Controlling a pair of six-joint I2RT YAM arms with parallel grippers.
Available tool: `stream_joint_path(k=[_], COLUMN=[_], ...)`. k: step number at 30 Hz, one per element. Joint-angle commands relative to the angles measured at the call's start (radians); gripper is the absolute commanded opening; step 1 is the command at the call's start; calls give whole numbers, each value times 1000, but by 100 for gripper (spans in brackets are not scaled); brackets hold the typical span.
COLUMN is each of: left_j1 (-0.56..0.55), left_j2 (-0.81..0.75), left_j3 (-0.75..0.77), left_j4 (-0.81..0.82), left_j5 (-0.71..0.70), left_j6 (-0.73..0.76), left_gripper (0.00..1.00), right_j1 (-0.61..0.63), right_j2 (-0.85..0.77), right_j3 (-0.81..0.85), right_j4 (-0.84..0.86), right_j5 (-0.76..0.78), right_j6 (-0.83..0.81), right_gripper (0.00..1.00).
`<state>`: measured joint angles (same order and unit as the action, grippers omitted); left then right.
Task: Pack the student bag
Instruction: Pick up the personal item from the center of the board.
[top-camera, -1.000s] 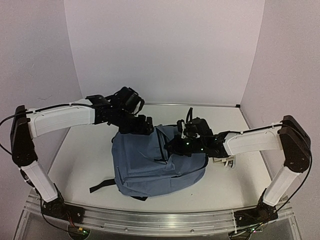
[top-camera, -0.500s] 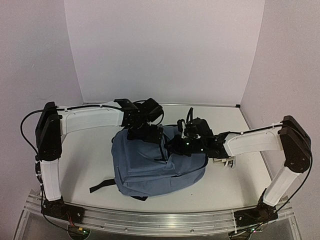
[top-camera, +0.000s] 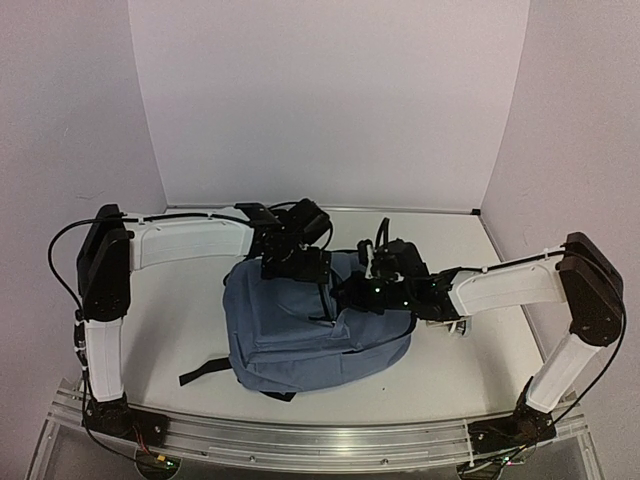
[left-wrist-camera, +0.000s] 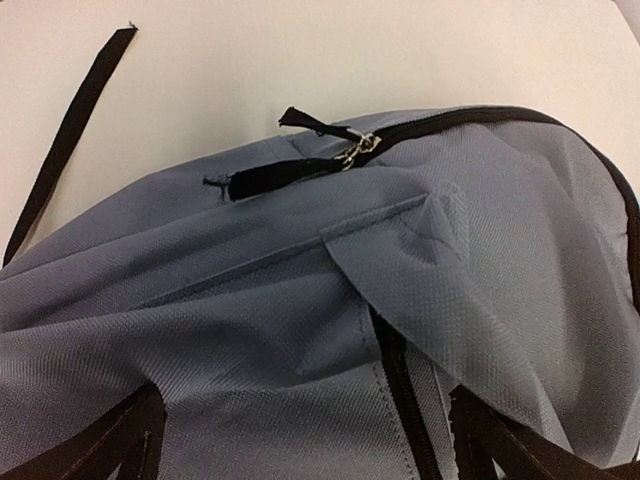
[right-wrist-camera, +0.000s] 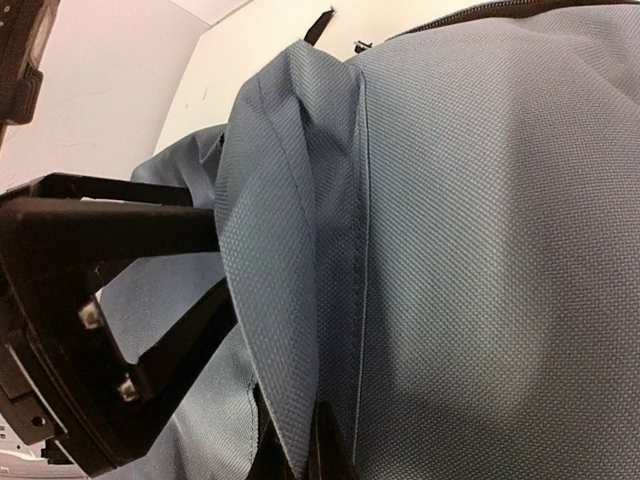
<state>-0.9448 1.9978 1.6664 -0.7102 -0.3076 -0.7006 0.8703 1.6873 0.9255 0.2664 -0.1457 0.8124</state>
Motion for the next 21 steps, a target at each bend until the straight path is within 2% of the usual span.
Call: stream_joint_path(k=[1, 4, 8, 10, 12, 17, 21], left_j1=[3, 3, 4, 5, 6, 6, 6], left_j2=[114, 137, 121, 106, 81, 12, -65], left_j3=[100, 146, 148, 136, 123, 74, 26], left_j4=[-103, -193, -290, -321, -342, -337, -242], left_j5=[-93, -180, -302, -341, -357, -352, -250], left_j6=[0, 1, -13, -26, -36, -45, -5], left_gripper=[100, 95, 78, 67, 60, 42, 25], right_j1=[4, 3, 3, 3, 3, 3, 5], right_j2=[-48, -60, -71, -73, -74, -63, -36], right_j3=[-20, -29, -47, -56, -61, -58, -37], right_j4=[17, 16, 16, 16, 13, -8, -32], right_j5=[28, 38, 61, 74, 93, 139, 146], right_j6=[-14, -15, -14, -12, -11, -12, -34], right_gripper=[0, 0, 0, 0, 0, 0, 0])
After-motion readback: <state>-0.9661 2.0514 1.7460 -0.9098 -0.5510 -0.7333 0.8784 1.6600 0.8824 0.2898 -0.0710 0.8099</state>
